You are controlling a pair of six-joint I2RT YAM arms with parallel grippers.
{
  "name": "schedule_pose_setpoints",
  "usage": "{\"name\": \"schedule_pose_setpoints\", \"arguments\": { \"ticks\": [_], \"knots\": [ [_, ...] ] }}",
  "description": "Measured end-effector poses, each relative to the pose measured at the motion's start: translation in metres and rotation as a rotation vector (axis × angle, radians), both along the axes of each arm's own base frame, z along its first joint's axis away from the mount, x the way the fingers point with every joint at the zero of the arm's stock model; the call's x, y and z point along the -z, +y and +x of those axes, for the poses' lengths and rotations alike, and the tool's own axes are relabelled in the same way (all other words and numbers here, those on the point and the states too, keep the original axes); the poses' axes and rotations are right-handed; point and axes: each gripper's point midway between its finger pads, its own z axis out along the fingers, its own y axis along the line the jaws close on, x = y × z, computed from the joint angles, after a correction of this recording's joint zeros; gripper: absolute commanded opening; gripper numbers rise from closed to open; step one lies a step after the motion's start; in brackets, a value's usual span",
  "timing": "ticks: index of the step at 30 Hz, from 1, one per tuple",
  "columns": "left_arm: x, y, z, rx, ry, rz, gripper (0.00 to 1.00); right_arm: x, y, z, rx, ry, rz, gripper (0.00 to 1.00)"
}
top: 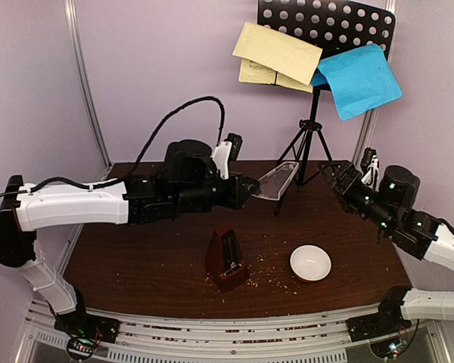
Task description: Pack up the instrument practice props
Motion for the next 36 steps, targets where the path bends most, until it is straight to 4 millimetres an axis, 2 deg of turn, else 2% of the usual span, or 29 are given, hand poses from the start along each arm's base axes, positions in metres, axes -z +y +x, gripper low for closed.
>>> {"name": "schedule_pose_setpoints", "arguments": {
  "ticks": [7, 11, 15, 18, 26, 31, 36],
  "knots": [
    [-0.005, 0.010, -0.019, 0.128, 0.089, -0.169, 0.00, -0.046, 0.042, -0.012, -0.240, -0.157, 0.099, 0.98],
    [-0.026, 0.010, -0.034, 0.226, 0.101, -0.290, 0.00, -0.066, 0.070, -0.022, -0.379, -0.227, 0.143, 1.00],
    [-0.053, 0.009, -0.046, 0.318, 0.085, -0.399, 0.00, -0.073, 0.093, -0.035, -0.477, -0.255, 0.173, 1.00],
    [-0.062, 0.009, -0.054, 0.369, 0.086, -0.441, 0.00, -0.087, 0.105, -0.043, -0.522, -0.295, 0.205, 1.00],
    [-0.073, 0.009, -0.067, 0.446, 0.089, -0.484, 0.00, -0.115, 0.112, -0.067, -0.575, -0.391, 0.283, 0.97],
    [-0.073, 0.009, -0.068, 0.452, 0.093, -0.486, 0.00, -0.123, 0.111, -0.071, -0.572, -0.418, 0.308, 0.92],
    [-0.074, 0.009, -0.068, 0.452, 0.096, -0.492, 0.00, -0.126, 0.111, -0.072, -0.560, -0.423, 0.323, 0.82]
  ]
}}
